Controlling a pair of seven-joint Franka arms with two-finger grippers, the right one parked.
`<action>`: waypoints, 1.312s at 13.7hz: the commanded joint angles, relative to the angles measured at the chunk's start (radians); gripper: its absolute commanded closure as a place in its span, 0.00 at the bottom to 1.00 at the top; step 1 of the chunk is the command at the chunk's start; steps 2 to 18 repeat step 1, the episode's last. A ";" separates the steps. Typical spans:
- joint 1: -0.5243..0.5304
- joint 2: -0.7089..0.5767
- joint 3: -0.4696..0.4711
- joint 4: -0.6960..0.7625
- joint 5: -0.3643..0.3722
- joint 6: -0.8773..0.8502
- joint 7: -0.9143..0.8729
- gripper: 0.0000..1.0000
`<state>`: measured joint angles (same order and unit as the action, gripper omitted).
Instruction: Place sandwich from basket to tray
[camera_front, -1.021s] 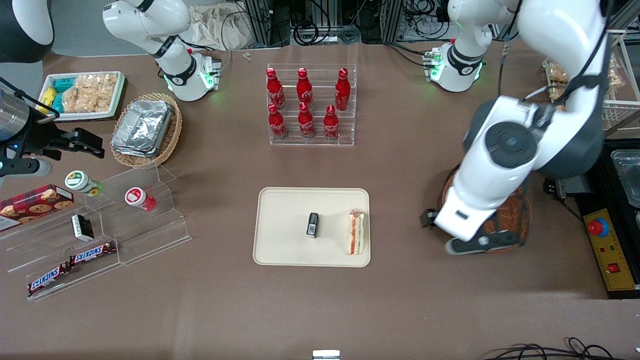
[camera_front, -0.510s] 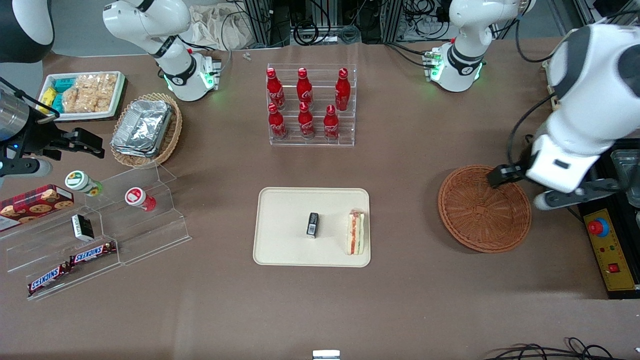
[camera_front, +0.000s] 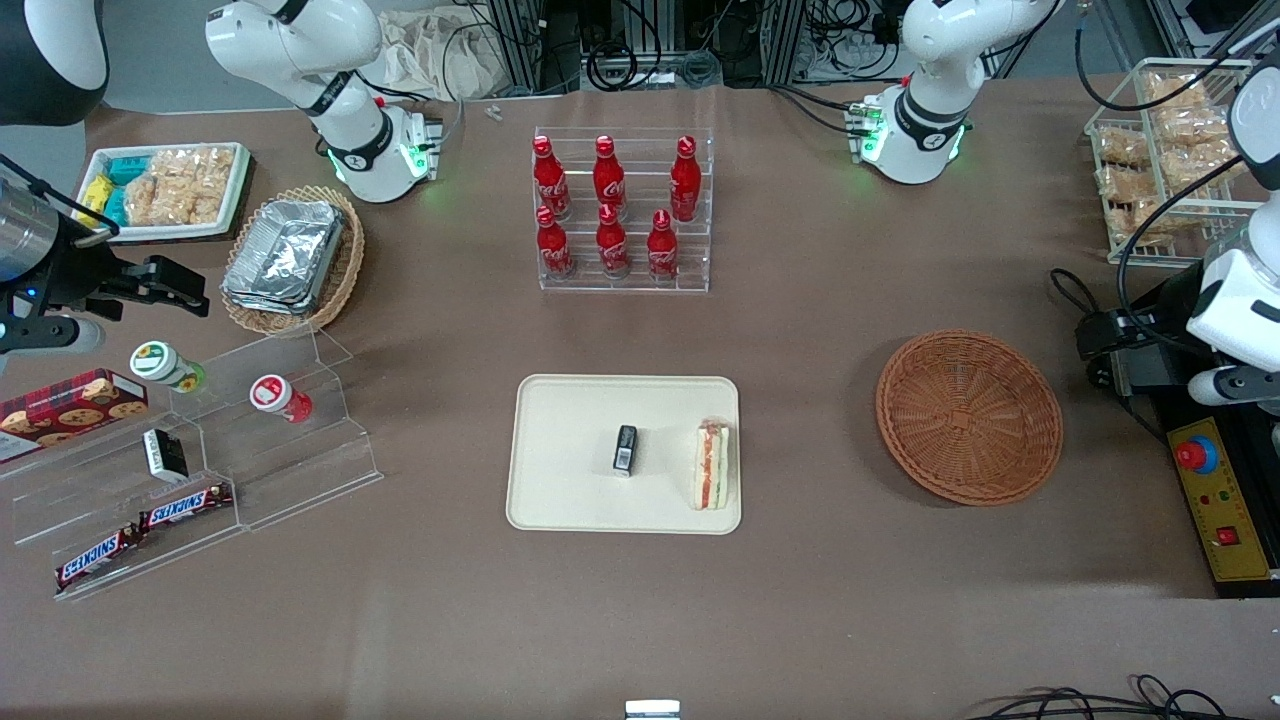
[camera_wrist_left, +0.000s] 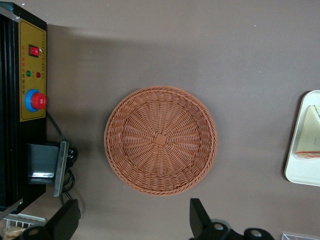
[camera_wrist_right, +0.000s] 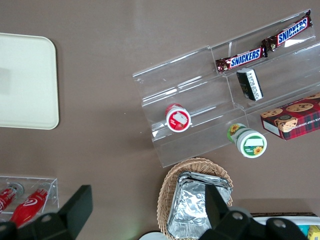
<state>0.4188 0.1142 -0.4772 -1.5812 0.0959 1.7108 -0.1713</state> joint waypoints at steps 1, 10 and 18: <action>0.006 -0.001 -0.008 0.017 0.004 -0.013 0.010 0.00; 0.006 -0.001 -0.008 0.017 0.004 -0.013 0.010 0.00; 0.006 -0.001 -0.008 0.017 0.004 -0.013 0.010 0.00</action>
